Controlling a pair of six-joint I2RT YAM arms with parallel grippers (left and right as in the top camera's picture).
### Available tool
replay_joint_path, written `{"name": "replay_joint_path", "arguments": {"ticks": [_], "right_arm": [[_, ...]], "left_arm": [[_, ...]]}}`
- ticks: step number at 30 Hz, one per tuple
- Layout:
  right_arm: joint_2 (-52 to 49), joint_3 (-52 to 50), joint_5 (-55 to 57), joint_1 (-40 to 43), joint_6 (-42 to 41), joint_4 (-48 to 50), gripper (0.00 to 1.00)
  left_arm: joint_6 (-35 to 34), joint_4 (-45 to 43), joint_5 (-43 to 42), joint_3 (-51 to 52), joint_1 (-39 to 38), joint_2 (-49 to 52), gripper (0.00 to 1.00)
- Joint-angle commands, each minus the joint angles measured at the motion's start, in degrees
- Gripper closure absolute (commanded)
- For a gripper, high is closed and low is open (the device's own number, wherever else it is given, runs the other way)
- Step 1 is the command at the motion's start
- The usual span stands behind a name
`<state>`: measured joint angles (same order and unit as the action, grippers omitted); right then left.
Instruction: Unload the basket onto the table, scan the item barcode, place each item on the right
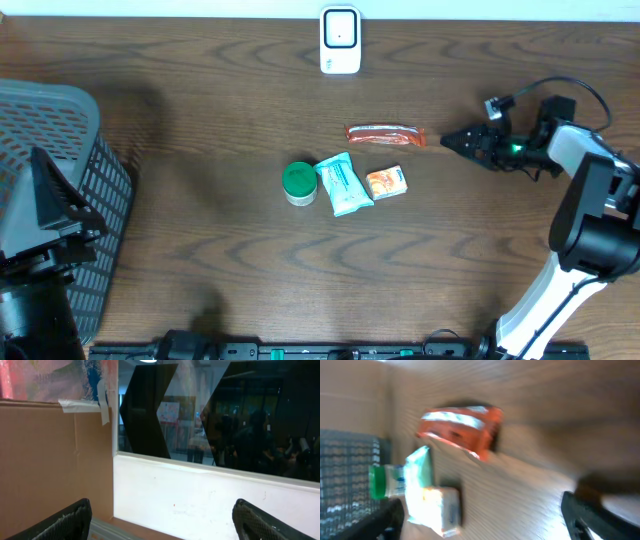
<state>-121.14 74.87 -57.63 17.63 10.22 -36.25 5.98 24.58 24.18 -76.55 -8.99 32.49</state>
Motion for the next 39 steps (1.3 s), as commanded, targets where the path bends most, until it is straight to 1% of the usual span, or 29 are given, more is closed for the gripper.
{"name": "replay_joint_path", "arguments": {"ticks": [1,3,6,10,13,14,15,16,17,18,22,25,29,32,33,34,36,39], "right_arm": [[2.8,-0.04,8.22,-1.22,0.57,-3.17,0.01],[2.86,-0.04,10.29,-2.95,-0.7,-3.87,0.01],[3.08,0.11,13.03,-6.34,-5.73,-3.85,0.01],[4.87,0.22,14.16,-10.67,-6.75,-1.88,0.01],[8.39,0.24,22.1,-14.67,-7.26,0.72,0.01],[9.9,0.24,25.07,-16.28,-7.19,1.64,0.04],[11.32,0.24,27.36,-17.97,-7.19,3.15,0.18],[12.44,0.24,28.39,-19.21,-7.28,4.66,0.69],[13.62,0.26,29.18,-20.5,-9.11,6.69,0.96],[14.67,0.31,29.22,-21.53,-11.17,8.46,0.99],[16.0,0.39,25.42,-23.82,-20.55,15.02,0.99],[14.36,0.39,25.86,-24.65,-23.28,17.62,0.99],[9.33,0.39,24.81,-25.44,-27.34,21.81,0.99],[4.42,0.39,18.01,-25.88,-30.86,28.11,0.99],[1.68,0.39,13.55,-26.25,-33.75,33.0,0.99],[0.5,0.39,12.09,-26.49,-35.21,35.54,0.99],[-1.05,0.39,10.97,-27.12,-37.99,39.65,0.99],[-1.79,0.39,11.32,-27.91,-39.12,41.48,0.99]], "left_arm": [[-0.46,-0.35,0.33,0.0,0.31,-0.37,0.1],[-0.46,-0.44,0.33,0.0,0.31,-0.37,0.1],[-0.46,-0.52,0.33,0.0,0.31,-0.37,0.1],[-0.44,-1.6,0.35,0.0,0.33,-0.37,0.1],[-0.44,-1.81,0.35,0.0,1.46,-0.39,0.1],[-0.46,-1.79,0.33,0.0,2.23,-0.39,0.1],[-0.46,-1.79,0.33,0.0,3.15,-0.39,0.1],[-0.46,-1.77,0.33,0.0,4.35,-0.39,0.1],[-0.48,-1.77,0.33,0.0,5.66,-0.39,0.1],[-0.48,-1.75,0.31,0.0,6.73,-0.39,0.1],[-0.7,-1.53,0.31,0.22,10.8,-0.39,0.1],[-0.76,-1.55,0.28,0.55,12.22,-0.39,0.1],[-2.01,-1.53,0.28,0.59,12.31,-0.39,0.1],[-2.23,-1.55,0.28,0.59,12.31,-0.39,0.1],[-2.23,-1.55,0.28,0.59,12.31,-0.39,0.1],[-2.23,-1.55,0.28,0.59,12.31,-0.39,0.1],[-2.23,-1.55,0.28,0.59,12.31,-0.39,0.1],[-2.23,-1.53,0.28,0.61,12.31,-0.39,0.1]]}}
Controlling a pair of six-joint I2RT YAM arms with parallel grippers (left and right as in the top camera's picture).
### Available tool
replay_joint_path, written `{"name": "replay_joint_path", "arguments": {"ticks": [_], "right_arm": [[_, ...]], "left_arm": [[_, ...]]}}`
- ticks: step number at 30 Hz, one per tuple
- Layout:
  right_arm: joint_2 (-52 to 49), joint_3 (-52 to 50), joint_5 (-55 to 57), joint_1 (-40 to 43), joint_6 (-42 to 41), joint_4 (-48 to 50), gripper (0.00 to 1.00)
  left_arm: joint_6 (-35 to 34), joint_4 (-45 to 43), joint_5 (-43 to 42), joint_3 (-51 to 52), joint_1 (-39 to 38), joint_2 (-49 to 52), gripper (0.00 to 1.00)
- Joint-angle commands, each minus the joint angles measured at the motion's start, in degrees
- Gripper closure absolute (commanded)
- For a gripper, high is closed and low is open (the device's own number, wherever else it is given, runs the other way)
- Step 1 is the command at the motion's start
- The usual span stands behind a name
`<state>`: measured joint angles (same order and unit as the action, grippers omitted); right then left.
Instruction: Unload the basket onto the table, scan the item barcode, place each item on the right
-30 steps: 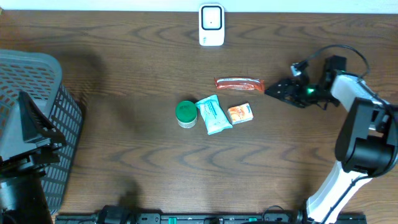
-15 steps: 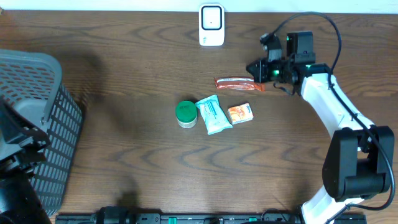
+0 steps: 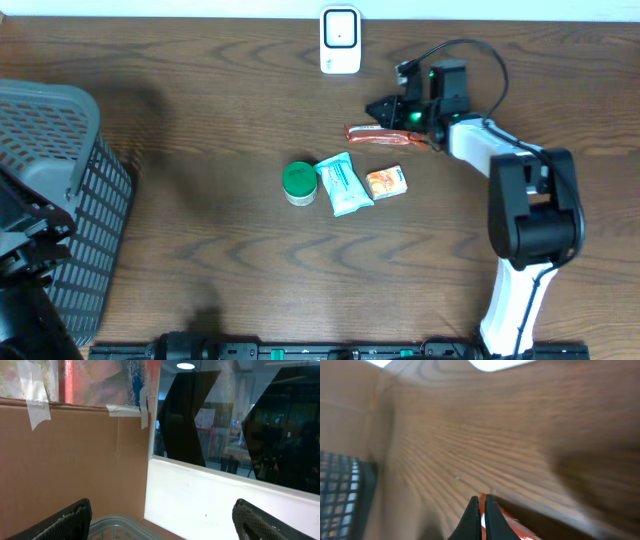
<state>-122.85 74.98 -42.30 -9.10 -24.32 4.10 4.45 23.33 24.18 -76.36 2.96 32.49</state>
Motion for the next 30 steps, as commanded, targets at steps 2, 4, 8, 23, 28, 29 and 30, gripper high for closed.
{"name": "replay_joint_path", "arguments": {"ticks": [2,4,8,23,28,29,30], "right_arm": [[-0.11,0.28,-2.32,-1.79,-4.52,-0.17,0.99],[-0.11,0.26,-0.98,-2.21,-3.63,-1.86,0.99],[-0.11,0.09,0.83,-2.82,-0.52,-5.95,0.99],[-0.11,-11.26,12.07,-4.11,3.61,-2.62,0.99],[-0.13,-14.78,15.47,-4.11,3.61,-2.56,0.99],[-0.13,-14.95,15.43,-4.11,3.61,-2.62,0.99],[-0.11,-14.99,14.97,-4.11,3.61,-2.62,0.99]], "left_arm": [[-0.7,-0.28,0.28,0.42,0.35,-0.39,0.1],[-0.7,-0.28,0.28,0.42,0.35,-0.39,0.1],[-0.7,-0.28,0.28,0.46,0.35,-0.39,0.1],[-0.7,-0.28,0.28,0.5,0.35,-0.39,0.1],[-0.7,-0.28,0.28,0.5,0.35,-0.39,0.1],[-0.7,-0.28,0.28,0.5,0.35,-0.39,0.11],[-0.7,-0.28,0.28,0.5,0.35,-0.39,0.1]]}}
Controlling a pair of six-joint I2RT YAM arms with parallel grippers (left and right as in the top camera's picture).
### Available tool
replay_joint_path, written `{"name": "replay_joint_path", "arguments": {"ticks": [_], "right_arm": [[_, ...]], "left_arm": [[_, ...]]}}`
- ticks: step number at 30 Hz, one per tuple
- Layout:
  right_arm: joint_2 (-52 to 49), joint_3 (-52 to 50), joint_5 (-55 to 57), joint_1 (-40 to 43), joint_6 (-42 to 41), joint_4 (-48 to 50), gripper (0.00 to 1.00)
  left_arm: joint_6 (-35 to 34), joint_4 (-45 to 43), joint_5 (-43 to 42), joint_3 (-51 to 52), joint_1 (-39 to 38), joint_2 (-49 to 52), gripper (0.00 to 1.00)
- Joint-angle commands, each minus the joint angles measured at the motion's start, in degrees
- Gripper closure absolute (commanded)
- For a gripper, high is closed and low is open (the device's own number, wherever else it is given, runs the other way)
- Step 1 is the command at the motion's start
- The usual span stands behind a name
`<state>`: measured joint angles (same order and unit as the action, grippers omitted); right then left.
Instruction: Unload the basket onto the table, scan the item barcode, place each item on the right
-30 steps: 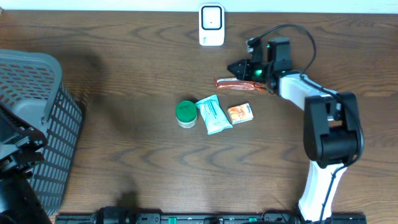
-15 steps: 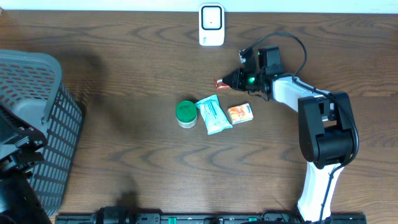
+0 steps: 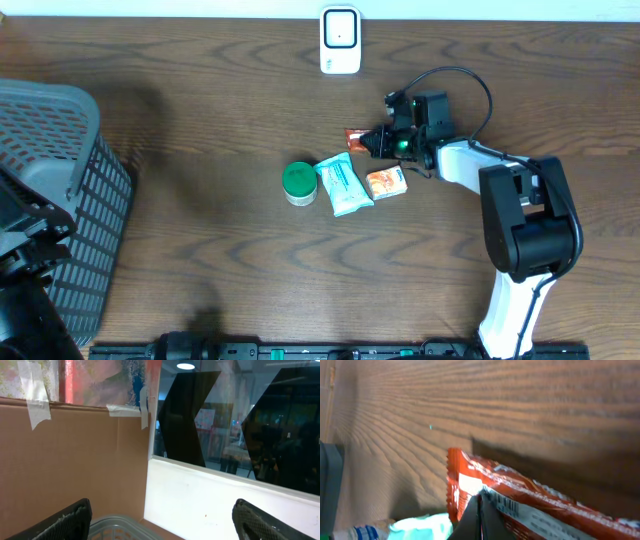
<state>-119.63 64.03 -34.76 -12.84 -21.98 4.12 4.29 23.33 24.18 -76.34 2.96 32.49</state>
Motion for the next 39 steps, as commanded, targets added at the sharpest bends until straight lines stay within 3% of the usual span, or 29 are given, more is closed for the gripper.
{"name": "replay_joint_path", "arguments": {"ticks": [1,9,17,23,31,39], "right_arm": [[-3.32,-4.04,6.14,-0.37,1.27,-2.21,0.99],[2.56,-1.07,-4.44,0.85,-3.69,0.39,0.99],[11.93,-0.76,1.11,1.75,-4.33,-1.09,0.99],[9.38,-0.79,6.54,1.99,-4.11,-5.35,0.99],[-1.53,-0.81,7.1,1.88,-4.11,-5.64,0.99],[1.75,-0.81,5.18,1.99,-4.09,-8.74,0.99]], "left_arm": [[-0.55,-0.28,0.28,0.48,0.35,-0.39,0.1],[-0.52,-0.28,0.31,0.48,0.35,-0.39,0.1],[-0.52,-0.31,0.28,0.48,0.35,-0.39,0.1],[-0.52,-0.28,0.31,0.48,0.35,-0.39,0.1],[-0.5,0.46,0.31,0.48,0.35,-0.39,0.1],[-0.28,1.01,0.33,0.48,0.35,-0.39,0.1]]}}
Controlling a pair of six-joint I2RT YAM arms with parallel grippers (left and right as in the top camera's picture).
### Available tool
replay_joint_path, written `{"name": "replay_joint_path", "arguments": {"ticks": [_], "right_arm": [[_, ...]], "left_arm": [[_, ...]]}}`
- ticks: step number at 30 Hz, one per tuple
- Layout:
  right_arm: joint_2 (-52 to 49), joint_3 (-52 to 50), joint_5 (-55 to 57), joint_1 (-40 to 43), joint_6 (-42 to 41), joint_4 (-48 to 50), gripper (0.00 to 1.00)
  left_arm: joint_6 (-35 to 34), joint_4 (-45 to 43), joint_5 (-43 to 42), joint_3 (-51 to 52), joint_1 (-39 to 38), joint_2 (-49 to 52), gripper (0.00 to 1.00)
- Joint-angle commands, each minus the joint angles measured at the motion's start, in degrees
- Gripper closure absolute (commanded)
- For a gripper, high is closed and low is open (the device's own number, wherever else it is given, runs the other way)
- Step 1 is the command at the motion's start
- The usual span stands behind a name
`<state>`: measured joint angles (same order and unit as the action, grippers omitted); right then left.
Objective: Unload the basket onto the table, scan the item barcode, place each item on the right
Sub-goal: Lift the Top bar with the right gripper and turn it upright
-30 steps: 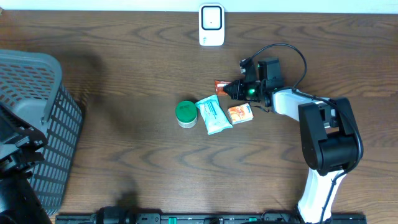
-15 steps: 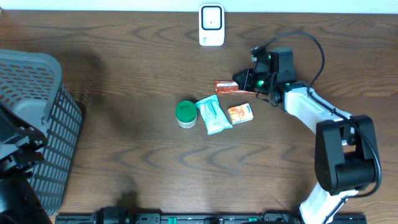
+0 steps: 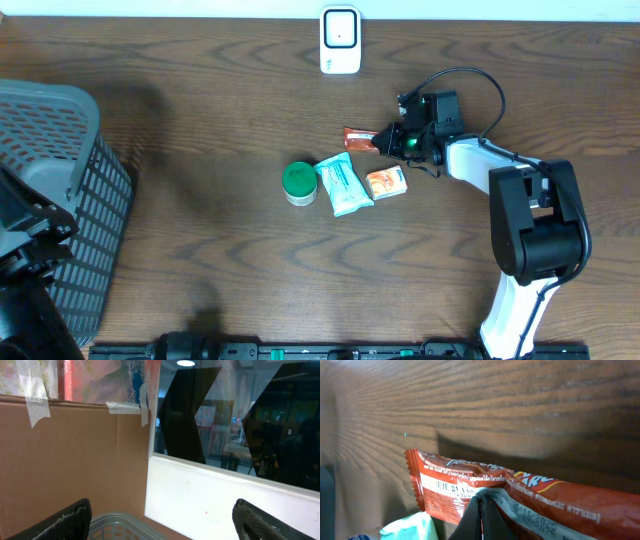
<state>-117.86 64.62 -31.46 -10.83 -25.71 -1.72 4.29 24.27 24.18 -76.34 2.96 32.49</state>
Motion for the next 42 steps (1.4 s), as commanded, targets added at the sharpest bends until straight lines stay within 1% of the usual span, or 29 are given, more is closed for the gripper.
{"name": "replay_joint_path", "arguments": {"ticks": [1,5,9,11,13,14,15,17,18,19,20,21,27,32,37,42], "right_arm": [[1.49,-1.4,1.05,0.07,-0.37,-3.85,0.99],[8.63,-1.38,2.34,0.59,0.59,-8.39,0.99],[16.24,-1.4,8.87,2.03,4.57,-9.84,0.99],[18.18,-1.38,12.11,3.23,4.83,-9.6,0.99],[18.18,-1.38,13.42,4.57,5.49,-8.87,0.96],[17.66,-1.4,13.4,5.25,6.16,-8.72,0.92],[16.92,-1.4,13.35,5.95,7.1,-8.68,0.84],[15.28,-1.4,12.41,6.95,10.19,-9.07,0.56],[14.36,-1.4,10.23,7.3,14.03,-9.38,0.43],[13.31,-1.4,7.8,7.5,18.38,-9.86,0.27],[12.57,-1.4,6.21,7.54,21.09,-10.36,0.12],[11.65,-1.4,4.98,7.52,23.61,-10.95,0.01],[7.91,-1.38,-1.11,7.52,31.45,-12.02,0.01],[7.02,-1.29,-1.01,7.54,36.65,-12.0,0.01],[6.51,-1.29,-1.09,7.37,39.6,-13.14,0.01],[2.69,-1.29,-1.75,6.56,39.67,-12.81,0.01]], "left_arm": [[-0.28,0.04,0.33,0.48,0.35,-0.39,0.1],[-0.26,0.04,0.33,0.48,0.35,-0.39,0.1],[-0.28,0.07,0.33,0.48,0.35,-0.39,0.1],[-0.28,0.09,0.33,0.48,0.35,-0.39,0.1],[-0.31,0.11,0.33,0.48,0.35,-0.39,0.1],[-0.31,0.11,0.31,0.48,0.35,-0.39,0.1],[-0.31,0.11,0.31,0.48,0.35,-0.39,0.1],[-0.31,0.09,0.33,0.48,0.35,-0.39,0.1],[-0.31,0.09,0.31,0.48,0.35,-0.39,0.1],[-0.31,0.09,0.33,0.48,0.35,-0.39,0.1],[-0.28,0.09,0.33,0.48,0.35,-0.39,0.1],[-0.28,0.11,0.33,0.48,0.35,-0.39,0.1],[-0.31,0.28,0.31,0.48,0.35,-0.35,0.1],[-0.28,0.28,0.31,0.48,0.35,-0.33,0.1],[-0.31,0.28,0.31,0.48,0.35,-0.33,0.1],[-0.28,0.24,0.31,0.48,0.35,-0.33,0.1]]}}
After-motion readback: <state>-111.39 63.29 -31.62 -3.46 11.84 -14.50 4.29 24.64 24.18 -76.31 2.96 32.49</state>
